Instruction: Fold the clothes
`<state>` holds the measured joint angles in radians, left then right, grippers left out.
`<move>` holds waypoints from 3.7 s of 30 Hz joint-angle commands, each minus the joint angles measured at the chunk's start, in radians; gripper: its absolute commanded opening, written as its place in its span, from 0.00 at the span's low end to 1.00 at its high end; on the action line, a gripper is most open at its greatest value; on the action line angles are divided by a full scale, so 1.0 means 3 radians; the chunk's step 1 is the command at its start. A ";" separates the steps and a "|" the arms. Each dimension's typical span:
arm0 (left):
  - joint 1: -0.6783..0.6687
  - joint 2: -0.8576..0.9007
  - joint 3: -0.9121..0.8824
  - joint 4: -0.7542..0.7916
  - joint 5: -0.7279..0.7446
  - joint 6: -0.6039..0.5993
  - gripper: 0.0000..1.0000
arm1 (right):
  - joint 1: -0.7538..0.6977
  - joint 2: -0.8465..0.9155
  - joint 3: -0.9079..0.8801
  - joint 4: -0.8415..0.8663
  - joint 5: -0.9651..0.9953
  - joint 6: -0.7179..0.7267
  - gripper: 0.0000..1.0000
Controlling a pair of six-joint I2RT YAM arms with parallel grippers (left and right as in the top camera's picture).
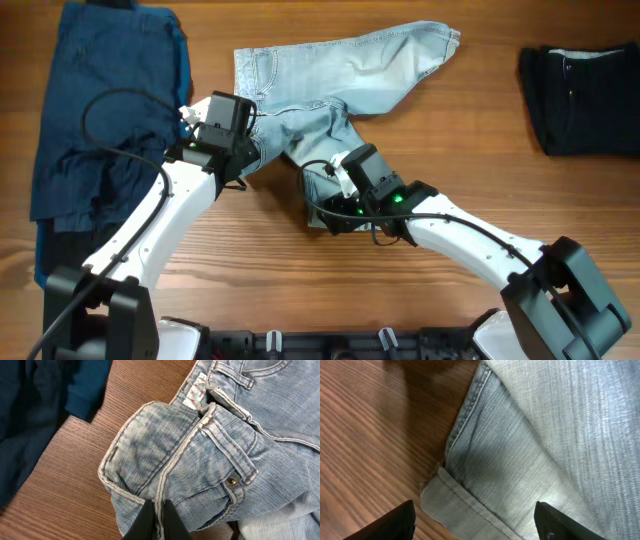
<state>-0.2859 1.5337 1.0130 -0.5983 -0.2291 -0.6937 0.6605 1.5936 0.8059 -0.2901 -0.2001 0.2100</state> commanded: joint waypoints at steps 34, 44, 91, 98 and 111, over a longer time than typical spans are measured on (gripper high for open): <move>0.0366 -0.0534 0.0053 -0.0064 0.0078 0.0028 0.04 | -0.0256 -0.0973 0.1119 -0.2085 0.0739 0.0501 0.04; 0.1091 -0.1003 0.0053 -0.0359 0.0332 0.0029 0.04 | -0.1453 -0.1137 0.1138 -0.2514 0.0553 -0.0212 0.04; 0.0851 -0.0964 0.0052 -0.1848 0.1106 0.0554 0.04 | -0.1684 -0.1137 -0.0109 -0.1951 -0.0036 0.2270 0.82; 0.0851 -0.0960 0.0052 -0.1771 0.1106 0.0556 0.04 | -0.1684 -0.1137 -0.0317 -0.1900 0.0169 0.2349 0.53; 0.0851 -0.0960 0.0052 -0.1717 0.1108 0.0557 0.04 | -0.1684 -0.1256 -0.0214 -0.2125 0.0561 0.1999 0.04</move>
<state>-0.0273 1.2427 1.0145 -1.1179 0.1097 -0.5350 0.1600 1.2564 0.7147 -0.9249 -0.0822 0.8822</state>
